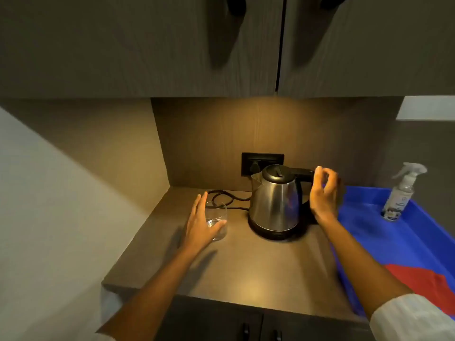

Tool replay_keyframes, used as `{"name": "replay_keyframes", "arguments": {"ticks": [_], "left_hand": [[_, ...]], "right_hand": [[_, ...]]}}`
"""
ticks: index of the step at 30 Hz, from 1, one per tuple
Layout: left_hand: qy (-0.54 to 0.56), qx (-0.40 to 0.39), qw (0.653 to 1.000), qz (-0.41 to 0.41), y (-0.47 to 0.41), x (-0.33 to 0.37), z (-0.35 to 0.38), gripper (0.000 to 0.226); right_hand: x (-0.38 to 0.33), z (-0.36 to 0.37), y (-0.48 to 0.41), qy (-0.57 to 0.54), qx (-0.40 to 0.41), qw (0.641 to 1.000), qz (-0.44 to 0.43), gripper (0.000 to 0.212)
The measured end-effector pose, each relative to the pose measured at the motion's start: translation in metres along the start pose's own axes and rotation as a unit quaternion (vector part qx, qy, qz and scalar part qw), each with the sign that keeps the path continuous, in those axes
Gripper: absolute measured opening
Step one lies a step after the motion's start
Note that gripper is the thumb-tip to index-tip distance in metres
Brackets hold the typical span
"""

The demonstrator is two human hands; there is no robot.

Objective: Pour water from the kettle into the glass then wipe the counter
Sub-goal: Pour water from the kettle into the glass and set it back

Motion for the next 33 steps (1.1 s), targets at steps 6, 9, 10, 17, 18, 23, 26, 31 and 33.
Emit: {"name": "replay_keyframes", "arguments": {"ticks": [6, 9, 10, 17, 18, 23, 26, 31, 33], "left_hand": [[0.156, 0.062, 0.977, -0.132, -0.009, -0.023, 0.029, 0.125], [0.182, 0.074, 0.968, -0.158, -0.006, -0.036, 0.038, 0.124], [0.182, 0.068, 0.967, -0.167, -0.007, -0.042, 0.042, 0.119], [0.134, 0.063, 0.974, -0.171, -0.005, -0.048, 0.048, 0.105], [0.131, 0.063, 0.975, -0.166, -0.005, -0.049, 0.048, 0.106], [0.126, 0.075, 0.977, -0.157, -0.001, -0.049, 0.046, 0.105], [0.124, 0.083, 0.978, -0.149, 0.001, -0.047, 0.045, 0.100], [0.126, 0.082, 0.979, -0.135, 0.000, -0.048, 0.043, 0.096], [0.137, 0.078, 0.978, -0.133, -0.001, -0.048, 0.043, 0.094]], "right_hand": [[0.035, 0.039, -0.038, -0.062, -0.104, 0.979, 0.166, 0.078], [0.050, 0.048, -0.042, -0.162, -0.099, 0.951, 0.245, 0.079], [0.051, 0.053, -0.045, -0.201, -0.114, 0.936, 0.266, 0.073], [0.039, 0.060, -0.052, -0.213, -0.015, 0.946, 0.246, 0.065], [0.031, 0.062, -0.053, -0.182, -0.022, 0.954, 0.238, 0.062], [-0.034, 0.076, -0.046, -0.091, -0.071, 0.992, 0.043, 0.048], [-0.071, 0.084, -0.032, -0.012, -0.093, 0.990, -0.108, 0.051], [-0.105, 0.103, -0.015, 0.080, -0.105, 0.964, -0.230, 0.056], [-0.114, 0.110, -0.011, 0.098, -0.113, 0.953, -0.264, 0.054]]}}
Point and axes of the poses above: each hand's wrist, its own y-axis away from the middle knuckle, its own z-axis out of the palm, x = y × z, the point moved 4 cm from there along -y, towards the middle knuckle, and after that the axes turned 10 degrees about z, right-handed, at the moved point
